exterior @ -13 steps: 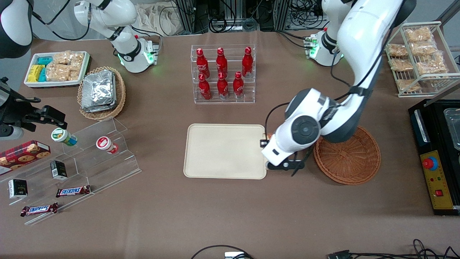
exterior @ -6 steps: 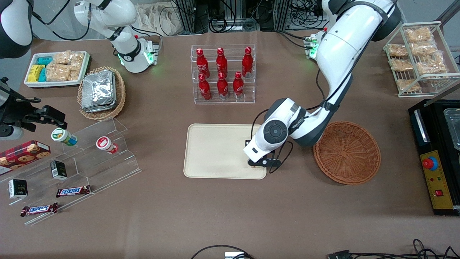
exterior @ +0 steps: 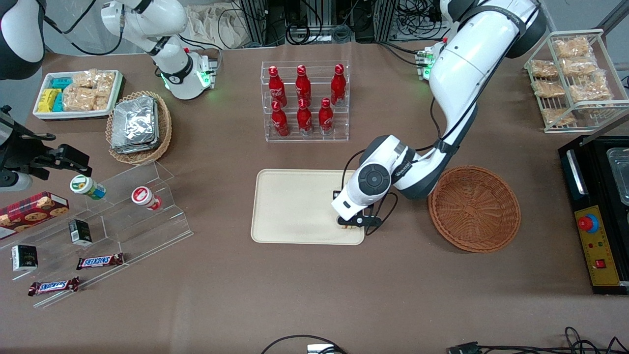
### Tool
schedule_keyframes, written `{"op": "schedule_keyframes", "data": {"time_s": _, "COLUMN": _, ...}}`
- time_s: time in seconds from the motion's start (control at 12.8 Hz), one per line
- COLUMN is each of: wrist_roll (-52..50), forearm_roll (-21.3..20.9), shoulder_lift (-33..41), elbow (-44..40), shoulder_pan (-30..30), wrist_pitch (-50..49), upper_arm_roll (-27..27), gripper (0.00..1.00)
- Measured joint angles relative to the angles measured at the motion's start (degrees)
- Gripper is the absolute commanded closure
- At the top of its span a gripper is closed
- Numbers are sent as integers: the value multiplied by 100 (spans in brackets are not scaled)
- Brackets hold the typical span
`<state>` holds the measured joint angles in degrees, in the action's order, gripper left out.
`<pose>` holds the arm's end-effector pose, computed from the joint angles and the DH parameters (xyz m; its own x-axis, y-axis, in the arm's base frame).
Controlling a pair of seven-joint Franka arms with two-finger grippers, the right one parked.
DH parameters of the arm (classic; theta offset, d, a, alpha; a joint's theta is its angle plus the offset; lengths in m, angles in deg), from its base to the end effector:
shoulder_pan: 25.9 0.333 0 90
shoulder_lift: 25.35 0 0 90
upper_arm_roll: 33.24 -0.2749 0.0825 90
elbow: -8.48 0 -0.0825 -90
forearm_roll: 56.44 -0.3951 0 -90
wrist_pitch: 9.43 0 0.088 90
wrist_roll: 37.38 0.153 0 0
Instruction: Place sandwich from basket to tray
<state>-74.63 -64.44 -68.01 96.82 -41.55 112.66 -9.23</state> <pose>0.5363 -0.4069 0.1521 0.9840 -0.0416 -0.1732 -0.0281 -0.9964 0.0797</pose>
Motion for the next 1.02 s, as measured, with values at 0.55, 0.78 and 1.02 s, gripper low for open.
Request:
{"op": "schedule_keyframes", "data": {"time_s": 0.55, "wrist_roll": 8, "forearm_roll": -29, "shoulder_lift": 785, "elbow": 317, "shoulder_pan": 221, "wrist_pitch": -275, "upper_arm_roll": -13, "gripper": 0}}
{"op": "schedule_keyframes", "data": {"time_s": 0.78, "wrist_roll": 267, "forearm_roll": -46, "shoulder_lift": 1844, "elbow": 1609, "shoulder_pan": 505, "wrist_pitch": 134, "upper_arm_roll": -12, "gripper": 0}}
{"op": "schedule_keyframes", "data": {"time_s": 1.02, "wrist_roll": 570, "forearm_roll": -44, "shoulder_lift": 2993, "elbow": 2756, "shoulder_pan": 838, "wrist_pitch": 329, "upper_arm_roll": -18, "gripper": 0}}
